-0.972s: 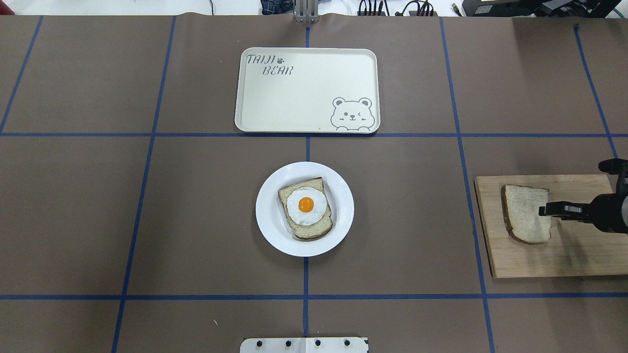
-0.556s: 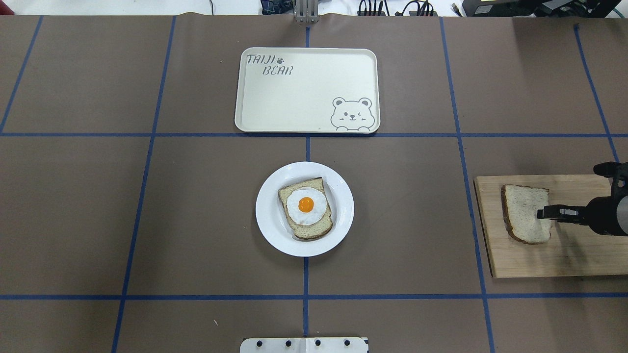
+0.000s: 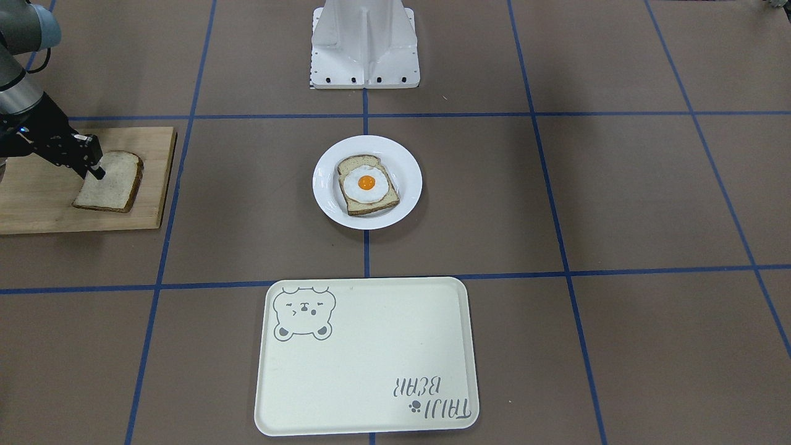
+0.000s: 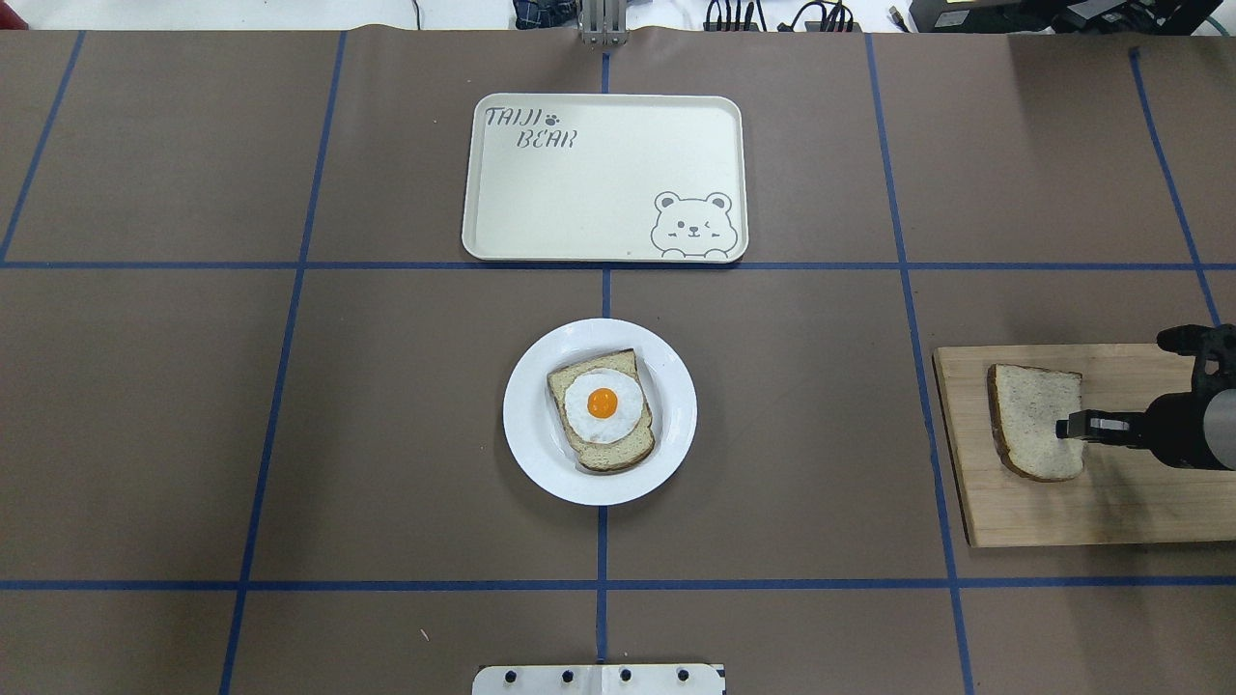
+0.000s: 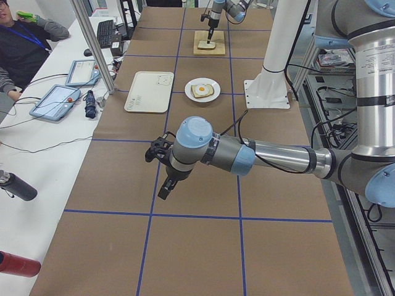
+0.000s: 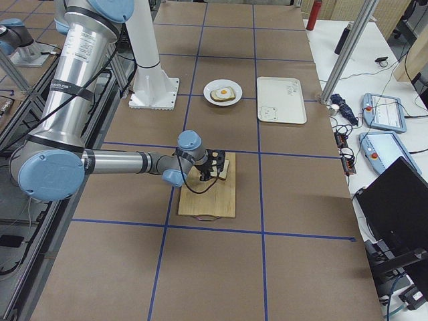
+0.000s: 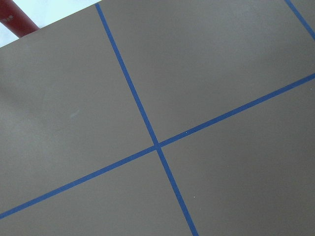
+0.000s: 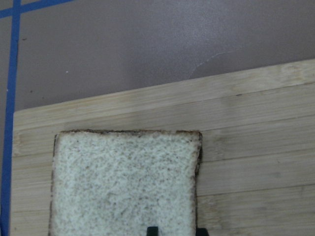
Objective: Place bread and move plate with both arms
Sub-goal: 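Lower the right gripper onto the bread slice on the cutting board and grasp it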
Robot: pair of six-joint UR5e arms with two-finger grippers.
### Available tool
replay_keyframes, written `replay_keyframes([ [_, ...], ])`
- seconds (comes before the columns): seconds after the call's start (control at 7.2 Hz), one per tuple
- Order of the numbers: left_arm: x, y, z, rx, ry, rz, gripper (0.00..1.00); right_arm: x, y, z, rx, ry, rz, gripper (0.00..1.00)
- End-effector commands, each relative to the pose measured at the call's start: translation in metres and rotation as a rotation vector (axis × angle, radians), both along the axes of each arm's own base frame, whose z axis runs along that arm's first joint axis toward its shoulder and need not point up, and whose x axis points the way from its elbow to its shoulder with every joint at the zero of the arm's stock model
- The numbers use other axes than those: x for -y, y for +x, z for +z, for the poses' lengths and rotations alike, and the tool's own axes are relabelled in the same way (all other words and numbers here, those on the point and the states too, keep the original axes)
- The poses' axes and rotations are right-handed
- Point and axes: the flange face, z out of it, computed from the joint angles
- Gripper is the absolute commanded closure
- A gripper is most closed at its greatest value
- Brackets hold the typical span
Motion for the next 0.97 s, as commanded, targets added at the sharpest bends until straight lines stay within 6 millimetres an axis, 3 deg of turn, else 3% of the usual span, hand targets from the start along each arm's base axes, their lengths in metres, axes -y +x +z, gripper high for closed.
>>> replay_keyframes([
  [0.0, -0.001, 0.000, 0.000, 0.000, -0.001, 0.000, 0.02, -0.002, 0.003, 0.000, -0.012, 0.033, -0.028, 1.00],
  [0.28, -0.003, 0.000, 0.002, 0.000, -0.004, 0.000, 0.02, -0.001, 0.007, -0.001, 0.001, 0.028, -0.044, 1.00],
  [0.56, -0.003, 0.000, 0.002, 0.000, -0.003, 0.001, 0.02, 0.009, 0.037, -0.005, 0.054, 0.019, -0.089, 1.00],
  [0.83, -0.003, 0.000, 0.002, 0.000, -0.005, 0.000, 0.02, 0.013, 0.047, -0.011, 0.095, 0.013, -0.105, 1.00],
])
